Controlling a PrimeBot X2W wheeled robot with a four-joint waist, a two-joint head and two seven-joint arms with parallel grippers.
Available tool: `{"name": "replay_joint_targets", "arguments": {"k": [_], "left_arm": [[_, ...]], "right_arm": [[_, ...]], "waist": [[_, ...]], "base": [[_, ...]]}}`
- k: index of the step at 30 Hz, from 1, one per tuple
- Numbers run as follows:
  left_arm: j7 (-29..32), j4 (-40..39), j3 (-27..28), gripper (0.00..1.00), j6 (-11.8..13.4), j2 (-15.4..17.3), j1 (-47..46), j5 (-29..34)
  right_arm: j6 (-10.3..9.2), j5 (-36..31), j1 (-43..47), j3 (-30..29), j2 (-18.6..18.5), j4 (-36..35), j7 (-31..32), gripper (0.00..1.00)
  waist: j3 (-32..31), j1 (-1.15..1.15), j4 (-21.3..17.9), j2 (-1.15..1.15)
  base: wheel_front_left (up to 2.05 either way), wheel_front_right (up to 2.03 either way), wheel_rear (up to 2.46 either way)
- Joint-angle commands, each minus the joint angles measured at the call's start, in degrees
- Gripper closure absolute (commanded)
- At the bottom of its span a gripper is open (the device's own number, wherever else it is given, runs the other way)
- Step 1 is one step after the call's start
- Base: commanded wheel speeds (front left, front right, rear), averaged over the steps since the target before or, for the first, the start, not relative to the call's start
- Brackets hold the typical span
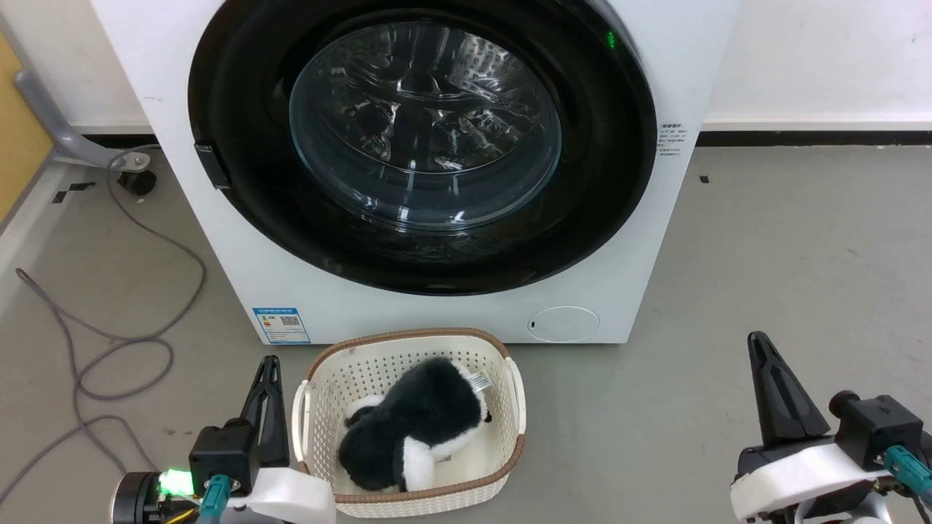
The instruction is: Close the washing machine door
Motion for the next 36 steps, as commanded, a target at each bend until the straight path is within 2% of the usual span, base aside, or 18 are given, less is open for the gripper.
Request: {"name": "replay_joint_targets", "arguments": {"k": [1, 36], "left_arm": [[0.3, -0.3, 0.1, 1.00, -0.4, -0.2, -0.3, 0.1], [4.4, -1.2, 1.6, 1.00, -3.4, -0.7, -0.5, 0.1]], "right_arm": [[-0.02, -0.5, 0.7, 0.2, 0.1, -0.5, 0.4, 1.00], [-0.04, -2.6, 1.3, 1.4, 0.2, -1.9, 4.5, 1.00]], "waist": [[0.0, 0.00, 0.0, 0.00], [-0.3, 0.00, 0.8, 0.00]], "base": [[0.00, 0.00, 0.00], [0.00, 0.00, 0.00]]}}
